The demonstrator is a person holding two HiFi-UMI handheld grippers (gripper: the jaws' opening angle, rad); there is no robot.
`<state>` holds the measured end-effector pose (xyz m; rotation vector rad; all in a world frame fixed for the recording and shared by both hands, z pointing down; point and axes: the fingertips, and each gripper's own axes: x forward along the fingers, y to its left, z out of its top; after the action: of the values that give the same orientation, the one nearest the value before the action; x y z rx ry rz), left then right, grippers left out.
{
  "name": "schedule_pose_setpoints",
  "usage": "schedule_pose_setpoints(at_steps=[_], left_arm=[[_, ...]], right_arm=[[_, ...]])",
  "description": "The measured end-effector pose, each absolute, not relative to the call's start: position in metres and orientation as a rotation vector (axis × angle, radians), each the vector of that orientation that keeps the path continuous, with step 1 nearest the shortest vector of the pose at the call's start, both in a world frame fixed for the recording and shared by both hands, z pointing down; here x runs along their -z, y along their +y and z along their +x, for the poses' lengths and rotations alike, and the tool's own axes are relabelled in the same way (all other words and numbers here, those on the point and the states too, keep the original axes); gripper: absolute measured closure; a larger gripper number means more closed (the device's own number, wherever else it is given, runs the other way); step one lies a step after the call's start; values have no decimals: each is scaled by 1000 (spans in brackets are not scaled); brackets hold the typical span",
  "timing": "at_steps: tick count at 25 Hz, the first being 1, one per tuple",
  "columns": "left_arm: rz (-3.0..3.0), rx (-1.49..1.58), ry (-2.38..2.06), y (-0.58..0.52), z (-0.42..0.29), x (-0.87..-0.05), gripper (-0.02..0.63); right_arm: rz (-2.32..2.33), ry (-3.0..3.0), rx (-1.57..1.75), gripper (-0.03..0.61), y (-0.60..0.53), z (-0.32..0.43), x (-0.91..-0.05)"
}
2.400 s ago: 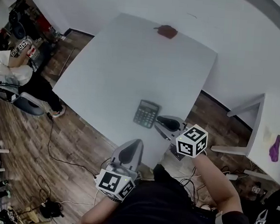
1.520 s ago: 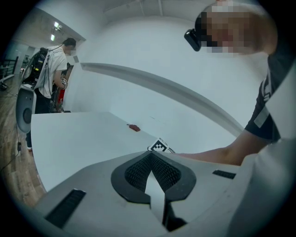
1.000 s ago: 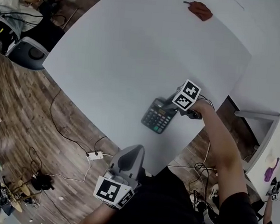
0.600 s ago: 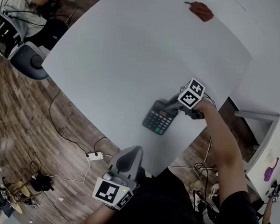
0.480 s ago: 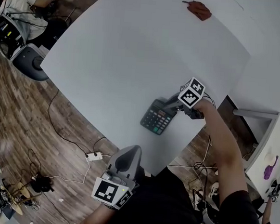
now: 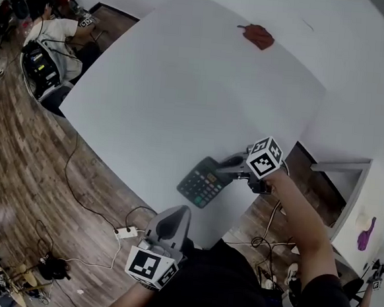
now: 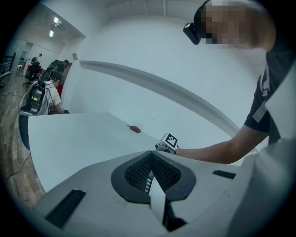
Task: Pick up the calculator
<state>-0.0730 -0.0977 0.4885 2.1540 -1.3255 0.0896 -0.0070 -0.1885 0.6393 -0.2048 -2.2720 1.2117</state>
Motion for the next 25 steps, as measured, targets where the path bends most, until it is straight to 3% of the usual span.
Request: schedule_pose_setpoints(at_steps=[11,25], left_arm=[[2264,-2,-1389,-85,-85,-426,607],[2319,184,-1472,-71,-87,-354,607]], right_arm=[[-23,-2445,-1160,529,-146,-3,-523],[278,-2585,-1325,529,-80,42,-429]])
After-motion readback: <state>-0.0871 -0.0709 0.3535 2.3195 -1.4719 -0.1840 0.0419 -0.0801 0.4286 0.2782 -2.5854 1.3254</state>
